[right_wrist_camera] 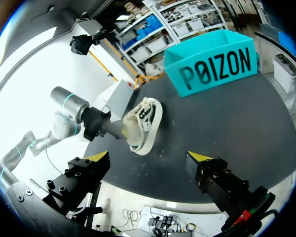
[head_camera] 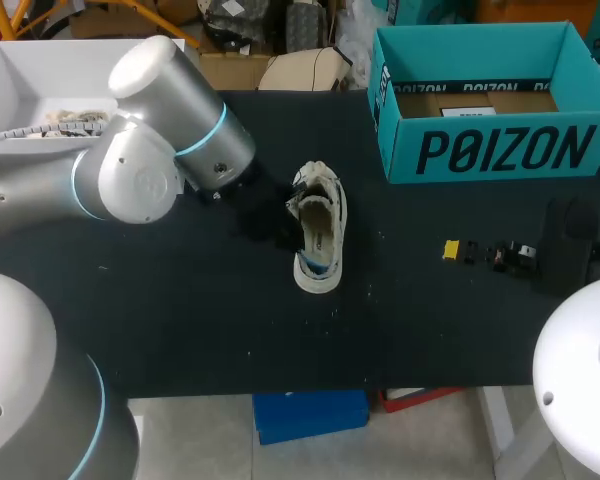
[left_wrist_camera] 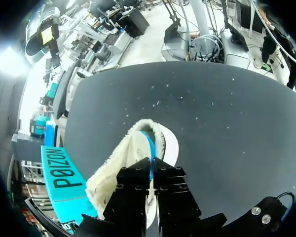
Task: Take the shoe out of the shoebox, open the shoe tongue, remove and reinsert the insole, then place the shoe into the shoebox
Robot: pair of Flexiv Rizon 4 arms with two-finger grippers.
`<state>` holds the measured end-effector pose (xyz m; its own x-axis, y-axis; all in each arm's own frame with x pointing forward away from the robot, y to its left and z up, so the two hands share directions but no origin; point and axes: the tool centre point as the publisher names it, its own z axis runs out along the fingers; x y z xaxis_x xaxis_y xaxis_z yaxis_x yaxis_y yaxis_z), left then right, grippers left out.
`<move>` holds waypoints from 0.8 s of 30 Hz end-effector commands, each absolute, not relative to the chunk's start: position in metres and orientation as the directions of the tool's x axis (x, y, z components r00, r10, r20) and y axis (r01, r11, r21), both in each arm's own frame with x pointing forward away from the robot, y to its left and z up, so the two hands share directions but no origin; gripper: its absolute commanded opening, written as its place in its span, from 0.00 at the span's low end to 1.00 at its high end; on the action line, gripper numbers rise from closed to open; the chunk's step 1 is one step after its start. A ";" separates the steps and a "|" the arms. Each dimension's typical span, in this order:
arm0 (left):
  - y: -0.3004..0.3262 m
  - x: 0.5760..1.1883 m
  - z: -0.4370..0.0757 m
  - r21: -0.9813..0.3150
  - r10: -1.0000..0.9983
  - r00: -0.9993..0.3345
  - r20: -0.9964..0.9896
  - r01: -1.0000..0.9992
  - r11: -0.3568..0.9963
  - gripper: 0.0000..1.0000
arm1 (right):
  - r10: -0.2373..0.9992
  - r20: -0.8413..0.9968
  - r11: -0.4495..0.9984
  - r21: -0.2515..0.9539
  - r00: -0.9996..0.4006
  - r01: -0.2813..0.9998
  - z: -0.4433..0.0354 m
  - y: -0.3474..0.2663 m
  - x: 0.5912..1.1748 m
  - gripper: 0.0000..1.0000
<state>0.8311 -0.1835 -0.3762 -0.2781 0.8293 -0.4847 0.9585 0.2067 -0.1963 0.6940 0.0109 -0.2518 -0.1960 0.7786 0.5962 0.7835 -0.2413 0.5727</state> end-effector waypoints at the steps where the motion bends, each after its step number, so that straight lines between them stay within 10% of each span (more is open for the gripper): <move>1: -0.193 0.833 -0.385 -0.202 0.836 -0.277 -0.473 0.958 0.203 0.00 | 0.776 0.600 -0.237 0.563 -0.195 0.792 -0.251 0.009 0.695 1.00; 14: -0.194 0.826 -0.387 -0.240 0.861 -0.278 -0.427 0.952 0.188 0.00 | 0.776 0.600 -0.237 0.563 -0.195 0.792 -0.251 0.009 0.695 1.00; 22: -0.175 0.812 -0.364 -0.291 0.871 -0.290 -0.396 0.939 0.181 0.71 | 0.776 0.600 -0.237 0.563 -0.195 0.792 -0.251 0.009 0.695 1.00; 24: -0.172 0.813 -0.358 -0.292 0.872 -0.292 -0.392 0.939 0.183 0.74 | 0.776 0.600 -0.237 0.563 -0.195 0.792 -0.251 0.009 0.695 1.00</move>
